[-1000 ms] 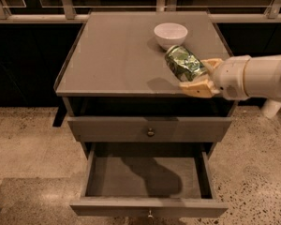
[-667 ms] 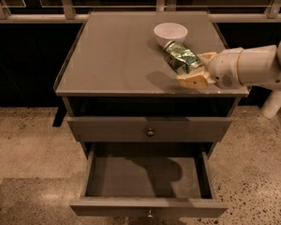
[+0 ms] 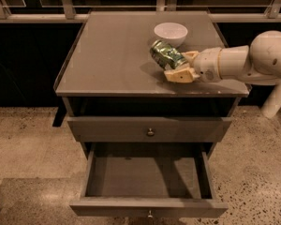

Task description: Pick green can from middle drawer and place on counter

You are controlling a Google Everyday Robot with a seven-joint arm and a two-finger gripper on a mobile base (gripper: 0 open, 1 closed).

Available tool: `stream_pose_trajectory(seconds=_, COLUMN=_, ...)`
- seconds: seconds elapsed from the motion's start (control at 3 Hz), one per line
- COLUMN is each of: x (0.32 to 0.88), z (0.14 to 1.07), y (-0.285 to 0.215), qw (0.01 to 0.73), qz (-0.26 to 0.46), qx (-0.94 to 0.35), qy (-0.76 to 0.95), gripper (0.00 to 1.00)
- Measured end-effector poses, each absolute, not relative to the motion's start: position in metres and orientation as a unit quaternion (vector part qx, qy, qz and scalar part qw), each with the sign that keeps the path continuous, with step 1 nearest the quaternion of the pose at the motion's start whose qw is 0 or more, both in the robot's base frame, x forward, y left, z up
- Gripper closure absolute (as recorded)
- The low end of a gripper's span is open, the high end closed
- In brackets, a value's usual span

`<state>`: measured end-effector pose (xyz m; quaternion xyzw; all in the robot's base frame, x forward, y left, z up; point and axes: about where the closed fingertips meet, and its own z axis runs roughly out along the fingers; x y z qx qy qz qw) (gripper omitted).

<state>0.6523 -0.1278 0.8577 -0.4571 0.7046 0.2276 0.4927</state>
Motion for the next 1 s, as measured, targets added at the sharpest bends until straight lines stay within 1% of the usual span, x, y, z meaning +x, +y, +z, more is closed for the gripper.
stream_pose_trajectory(seconds=0.33, x=0.6604, z=0.8494, y=-0.1279, qw=0.494, qz=0.236, qx=-0.454, qy=0.703, gripper=0.86)
stream_pose_trajectory(seconds=1.0, x=0.6602, z=0.8496, y=-0.1275, qw=0.494, qz=0.236, qx=-0.455, qy=0.703, gripper=0.4)
